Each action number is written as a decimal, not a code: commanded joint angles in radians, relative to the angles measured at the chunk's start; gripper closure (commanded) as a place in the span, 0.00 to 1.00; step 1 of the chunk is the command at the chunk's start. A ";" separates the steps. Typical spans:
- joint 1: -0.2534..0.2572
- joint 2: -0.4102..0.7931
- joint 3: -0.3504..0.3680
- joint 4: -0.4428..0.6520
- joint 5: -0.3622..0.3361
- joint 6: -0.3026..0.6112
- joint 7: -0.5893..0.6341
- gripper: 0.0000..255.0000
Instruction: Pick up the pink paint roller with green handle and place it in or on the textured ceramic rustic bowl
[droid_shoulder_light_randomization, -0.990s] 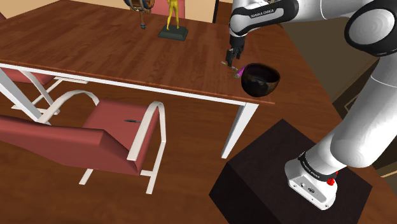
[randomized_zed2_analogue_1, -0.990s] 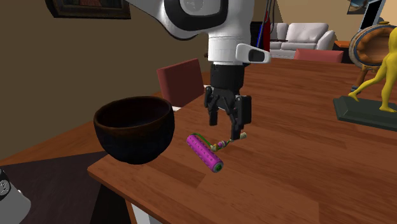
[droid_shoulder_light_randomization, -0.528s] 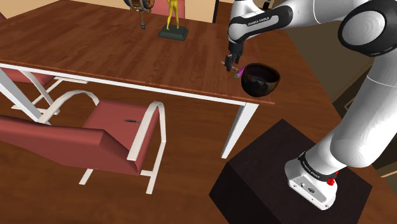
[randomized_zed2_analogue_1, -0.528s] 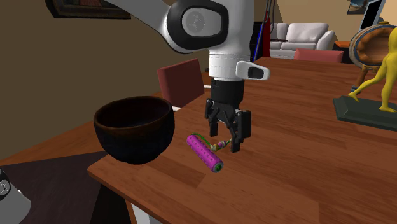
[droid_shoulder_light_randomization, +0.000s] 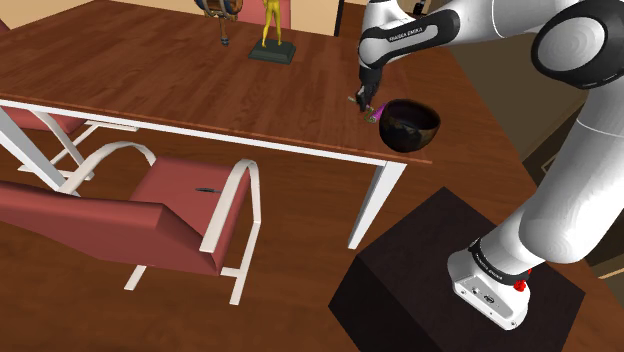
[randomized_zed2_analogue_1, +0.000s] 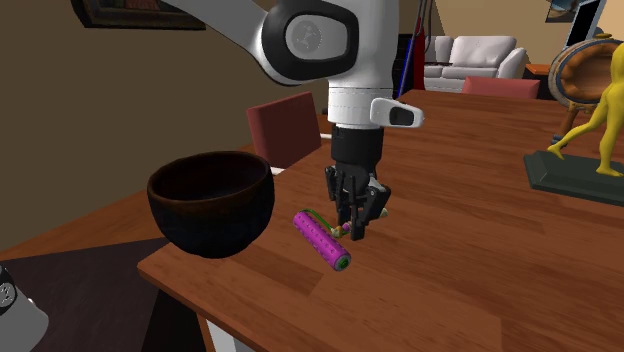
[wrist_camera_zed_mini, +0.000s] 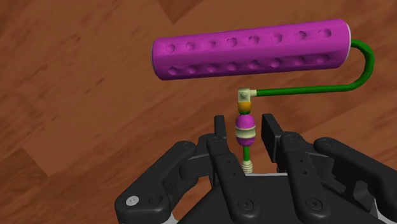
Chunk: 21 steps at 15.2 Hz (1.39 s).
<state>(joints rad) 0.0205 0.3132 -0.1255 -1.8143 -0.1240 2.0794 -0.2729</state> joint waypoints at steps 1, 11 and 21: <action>0.000 0.000 0.000 0.000 0.000 0.000 0.000 1.00; 0.001 -0.016 0.000 0.019 0.000 -0.035 -0.004 1.00; 0.003 -0.058 0.000 0.098 0.001 -0.155 -0.017 1.00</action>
<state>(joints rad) 0.0230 0.2628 -0.1258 -1.7231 -0.1223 1.9392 -0.2888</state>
